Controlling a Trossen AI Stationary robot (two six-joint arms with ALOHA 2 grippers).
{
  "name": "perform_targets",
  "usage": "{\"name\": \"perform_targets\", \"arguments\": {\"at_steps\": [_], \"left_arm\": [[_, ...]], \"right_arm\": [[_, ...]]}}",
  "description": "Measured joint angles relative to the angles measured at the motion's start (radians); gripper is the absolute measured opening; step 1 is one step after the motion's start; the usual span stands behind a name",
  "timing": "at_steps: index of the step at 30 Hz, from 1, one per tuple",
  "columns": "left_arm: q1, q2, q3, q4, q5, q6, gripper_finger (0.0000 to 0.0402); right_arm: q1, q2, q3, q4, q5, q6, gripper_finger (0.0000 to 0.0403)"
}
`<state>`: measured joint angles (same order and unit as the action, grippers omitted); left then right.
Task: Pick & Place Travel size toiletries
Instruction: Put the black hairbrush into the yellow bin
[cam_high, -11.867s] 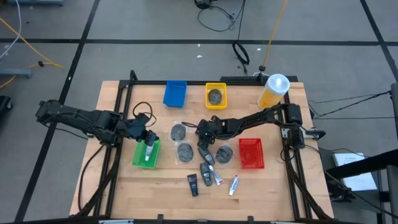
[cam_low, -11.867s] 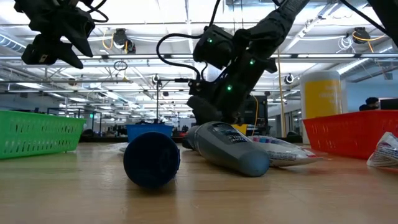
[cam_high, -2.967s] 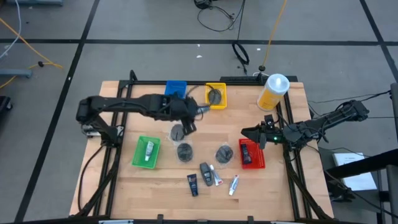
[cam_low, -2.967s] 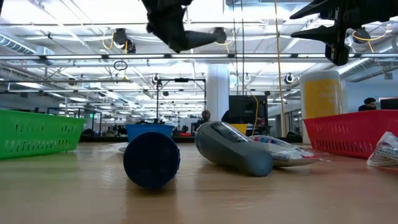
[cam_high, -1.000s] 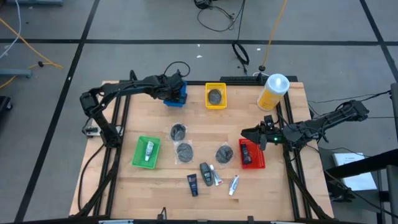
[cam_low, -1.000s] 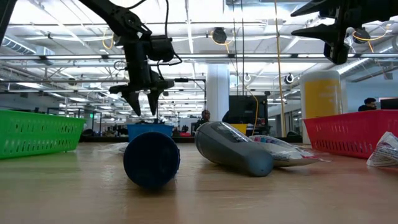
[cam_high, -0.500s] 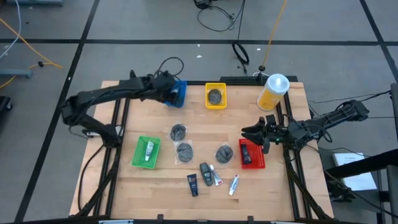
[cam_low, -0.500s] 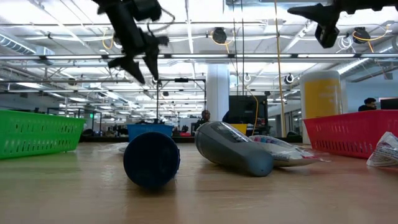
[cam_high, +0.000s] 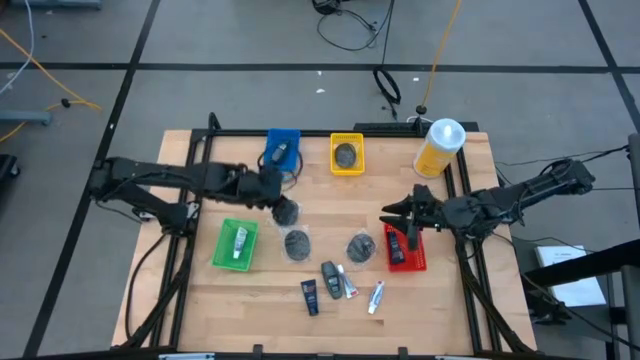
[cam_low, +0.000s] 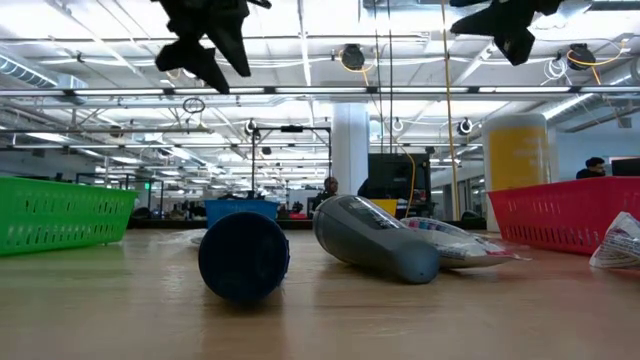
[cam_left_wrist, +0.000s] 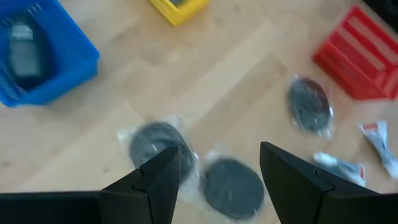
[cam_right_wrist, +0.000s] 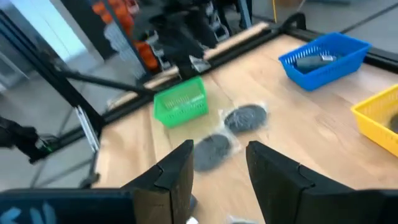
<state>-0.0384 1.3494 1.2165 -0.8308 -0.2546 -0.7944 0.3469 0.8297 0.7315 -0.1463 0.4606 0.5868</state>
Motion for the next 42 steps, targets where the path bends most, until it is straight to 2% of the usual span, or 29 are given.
{"name": "perform_targets", "arguments": {"at_steps": [4, 9, 15, 21, 25, 35, 42], "left_arm": [[-0.107, 0.0, -0.001, -0.002, -0.062, -0.039, 0.0214], [-0.187, 0.0, -0.001, -0.011, -0.114, -0.096, 0.0214], [-0.246, 0.0, -0.009, -0.005, -0.123, -0.106, 0.0214], [-0.282, 0.0, -0.084, -0.011, -0.11, -0.155, 0.0213], [-0.309, 0.0, -0.1, 0.0, -0.096, -0.17, 0.0198], [-0.38, 0.0, -0.117, 0.093, -0.086, -0.345, 0.0138], [-0.43, 0.0, -0.117, 0.093, -0.087, -0.419, 0.0118]], "right_arm": [[-0.02, 0.059, 0.059, -0.079, -0.032, 0.002, 0.0139], [-0.051, 0.127, 0.121, -0.137, -0.095, -0.003, 0.0139], [-0.078, 0.206, 0.159, -0.147, -0.168, -0.05, 0.0139], [-0.093, 0.289, 0.159, -0.19, -0.243, -0.069, 0.0139], [-0.101, 0.356, 0.159, -0.206, -0.312, -0.148, 0.0139], [-0.132, 0.495, 0.159, -0.203, -0.49, -0.411, 0.0139], [-0.132, 0.53, 0.159, -0.203, -0.489, -0.548, 0.0139]]}}
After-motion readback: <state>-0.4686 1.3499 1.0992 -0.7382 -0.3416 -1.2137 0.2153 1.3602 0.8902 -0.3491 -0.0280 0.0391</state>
